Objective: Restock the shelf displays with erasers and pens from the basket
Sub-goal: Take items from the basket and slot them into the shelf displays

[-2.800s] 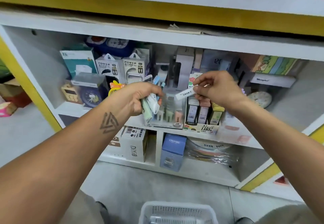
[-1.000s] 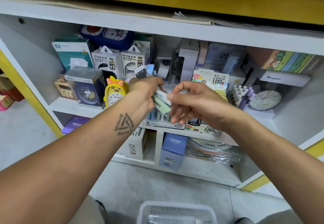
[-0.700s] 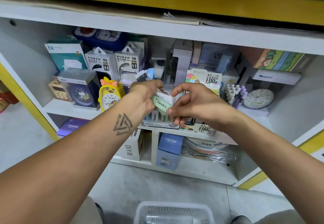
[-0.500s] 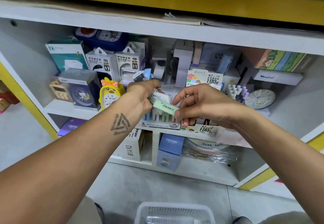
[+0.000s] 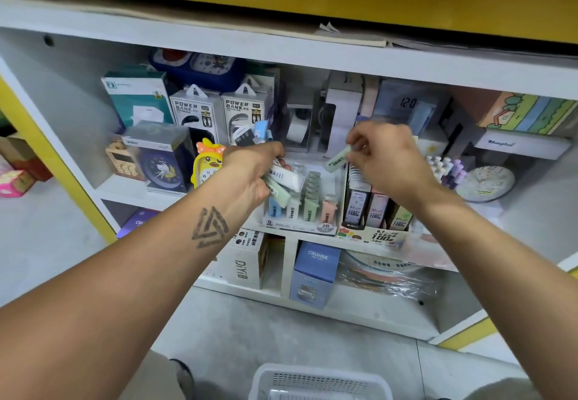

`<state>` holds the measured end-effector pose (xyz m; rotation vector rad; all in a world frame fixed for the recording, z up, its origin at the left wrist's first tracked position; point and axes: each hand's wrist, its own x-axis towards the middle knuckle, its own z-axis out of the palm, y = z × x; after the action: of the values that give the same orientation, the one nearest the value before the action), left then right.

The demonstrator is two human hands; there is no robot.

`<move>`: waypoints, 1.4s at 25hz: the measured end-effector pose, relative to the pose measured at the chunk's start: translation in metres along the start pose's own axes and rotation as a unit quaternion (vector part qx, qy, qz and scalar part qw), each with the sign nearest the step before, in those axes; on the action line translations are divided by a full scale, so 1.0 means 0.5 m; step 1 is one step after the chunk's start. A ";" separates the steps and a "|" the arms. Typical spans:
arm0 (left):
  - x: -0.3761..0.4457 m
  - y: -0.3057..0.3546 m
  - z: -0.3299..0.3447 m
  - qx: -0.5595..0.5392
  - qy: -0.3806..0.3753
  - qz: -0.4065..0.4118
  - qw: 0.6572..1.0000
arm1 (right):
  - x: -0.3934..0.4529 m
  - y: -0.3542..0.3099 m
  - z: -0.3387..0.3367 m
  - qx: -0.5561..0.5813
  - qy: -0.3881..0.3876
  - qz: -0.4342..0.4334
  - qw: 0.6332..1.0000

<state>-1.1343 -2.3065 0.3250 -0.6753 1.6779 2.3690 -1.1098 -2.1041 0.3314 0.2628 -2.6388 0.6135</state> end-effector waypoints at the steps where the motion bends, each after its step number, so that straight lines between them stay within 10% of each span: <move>1: 0.003 -0.002 -0.004 -0.004 0.005 0.006 1.000 | 0.006 -0.003 0.020 -0.030 0.001 -0.031 0.999; 23: 0.010 -0.008 -0.005 0.002 -0.019 0.006 1.000 | 0.050 -0.045 0.121 -0.198 -0.198 -0.027 0.960; 27: 0.011 -0.008 0.004 0.009 -0.001 0.027 1.000 | 0.034 -0.070 0.078 0.097 -0.125 0.033 0.987; 29: 0.007 -0.011 0.010 0.011 0.011 0.042 0.999 | 0.014 -0.088 0.042 0.327 -0.170 0.104 0.924; 35: -0.001 -0.023 0.023 0.008 0.042 0.056 0.998 | -0.038 -0.096 0.001 0.338 -0.267 0.095 0.897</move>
<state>-1.1326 -2.2919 0.3184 -0.7038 1.8130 2.4315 -1.0799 -2.1452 0.3407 0.4230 -2.8629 1.7474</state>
